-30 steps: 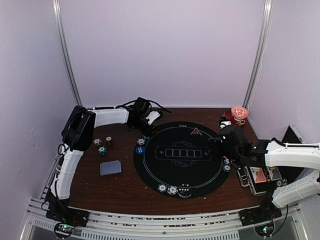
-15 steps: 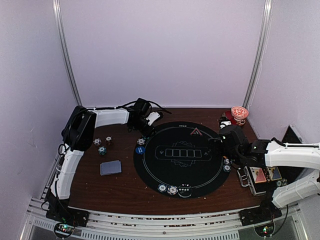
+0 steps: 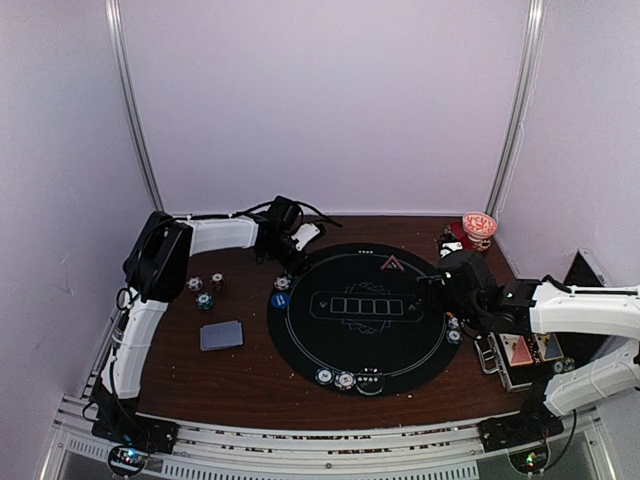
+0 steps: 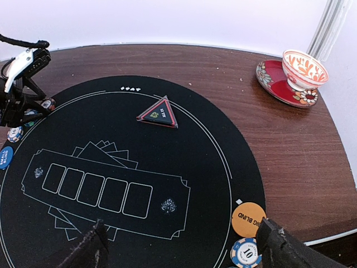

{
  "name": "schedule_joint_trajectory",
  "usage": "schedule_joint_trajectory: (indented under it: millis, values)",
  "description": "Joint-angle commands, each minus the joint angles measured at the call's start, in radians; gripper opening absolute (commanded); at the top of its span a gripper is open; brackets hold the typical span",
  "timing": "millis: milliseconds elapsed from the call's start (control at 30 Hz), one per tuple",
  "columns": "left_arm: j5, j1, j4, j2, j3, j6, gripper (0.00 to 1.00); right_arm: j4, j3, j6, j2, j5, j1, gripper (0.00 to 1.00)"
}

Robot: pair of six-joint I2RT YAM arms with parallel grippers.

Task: Distribute texas hold em gaming equipment
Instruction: Place the poker chips pile at the small blind area, then pick up the pile of poker chips from the pile of poker chips.

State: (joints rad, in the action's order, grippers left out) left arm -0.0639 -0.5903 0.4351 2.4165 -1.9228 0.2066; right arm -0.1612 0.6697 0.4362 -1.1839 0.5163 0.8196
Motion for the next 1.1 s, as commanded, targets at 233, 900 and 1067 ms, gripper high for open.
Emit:
schedule_joint_trajectory:
  millis: [233,900,1067]
  values:
    - [-0.031,0.006,0.017,-0.056,-0.041,0.004,0.76,0.005,-0.007,-0.001,-0.006,0.008,0.004,0.93]
    - [-0.008,0.165,0.047,-0.505,0.338,0.035,0.98,-0.003,-0.005,0.006,-0.003,-0.007,0.009,1.0]
    - [-0.089,0.309,0.034,-0.62,0.529,0.045,0.98,0.001,-0.003,0.004,-0.012,-0.012,0.017,1.0]
